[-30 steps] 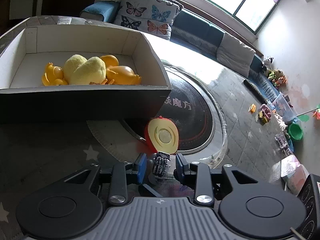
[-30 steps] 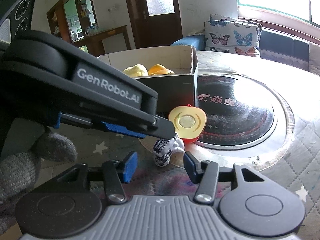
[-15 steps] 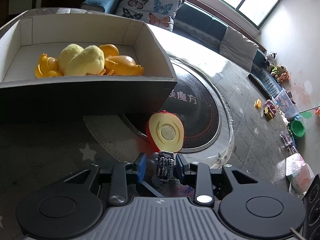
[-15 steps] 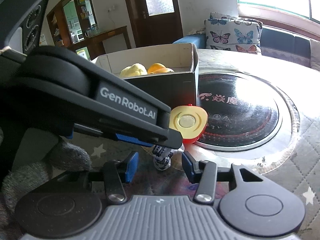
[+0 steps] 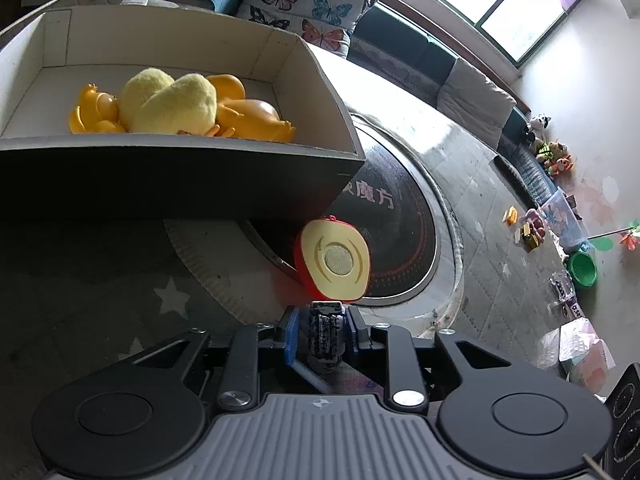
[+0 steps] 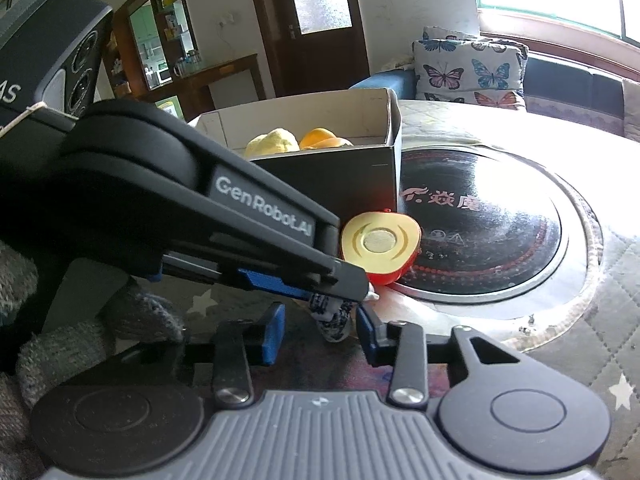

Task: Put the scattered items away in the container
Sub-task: 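Close the left gripper on the white robot figurine, then lift the figurine with the left gripper and release it inside the box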

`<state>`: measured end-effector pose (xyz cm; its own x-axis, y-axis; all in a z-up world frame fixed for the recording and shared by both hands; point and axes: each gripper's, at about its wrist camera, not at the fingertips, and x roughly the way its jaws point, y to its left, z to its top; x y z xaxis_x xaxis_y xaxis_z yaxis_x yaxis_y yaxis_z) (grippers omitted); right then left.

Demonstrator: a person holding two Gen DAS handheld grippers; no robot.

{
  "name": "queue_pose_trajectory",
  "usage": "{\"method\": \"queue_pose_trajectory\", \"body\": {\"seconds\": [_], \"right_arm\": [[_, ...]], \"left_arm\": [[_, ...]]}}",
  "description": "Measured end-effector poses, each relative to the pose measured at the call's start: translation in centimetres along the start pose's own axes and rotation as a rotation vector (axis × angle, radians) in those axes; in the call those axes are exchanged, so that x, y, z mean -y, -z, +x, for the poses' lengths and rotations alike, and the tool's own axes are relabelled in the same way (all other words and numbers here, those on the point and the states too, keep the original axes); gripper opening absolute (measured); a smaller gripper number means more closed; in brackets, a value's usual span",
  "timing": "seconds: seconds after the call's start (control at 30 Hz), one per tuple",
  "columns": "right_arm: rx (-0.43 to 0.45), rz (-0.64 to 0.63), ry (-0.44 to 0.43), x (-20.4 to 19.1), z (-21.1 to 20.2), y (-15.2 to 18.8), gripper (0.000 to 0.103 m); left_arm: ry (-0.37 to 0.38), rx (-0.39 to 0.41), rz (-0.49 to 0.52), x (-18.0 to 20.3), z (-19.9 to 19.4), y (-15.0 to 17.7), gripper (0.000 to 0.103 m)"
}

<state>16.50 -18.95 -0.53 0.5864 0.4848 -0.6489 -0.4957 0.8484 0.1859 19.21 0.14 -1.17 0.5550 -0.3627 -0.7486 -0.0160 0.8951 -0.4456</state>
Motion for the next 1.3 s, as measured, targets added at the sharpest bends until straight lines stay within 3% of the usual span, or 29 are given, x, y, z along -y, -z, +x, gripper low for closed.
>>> {"method": "queue_pose_trajectory", "body": {"seconds": [0.3, 0.6, 1.0, 1.3], "right_arm": [[0.035, -0.033, 0.006, -0.9, -1.0, -0.4, 0.025], [0.116, -0.109, 0.012, -2.1, -1.8, -3.7, 0.024], [0.163, -0.177, 0.006, -2.7, 1.9, -9.5, 0.024], [0.135, -0.17, 0.001, -2.0, 4.9, -10.5, 0.024]], "left_arm": [[0.025, 0.041, -0.023, -0.1, -1.8, -0.1, 0.021], [0.058, 0.135, -0.038, 0.0, -4.5, -2.5, 0.021], [0.058, 0.214, -0.094, -1.9, -4.8, -7.9, 0.021], [0.053, 0.202, -0.128, -3.4, -2.8, -9.5, 0.022]]}}
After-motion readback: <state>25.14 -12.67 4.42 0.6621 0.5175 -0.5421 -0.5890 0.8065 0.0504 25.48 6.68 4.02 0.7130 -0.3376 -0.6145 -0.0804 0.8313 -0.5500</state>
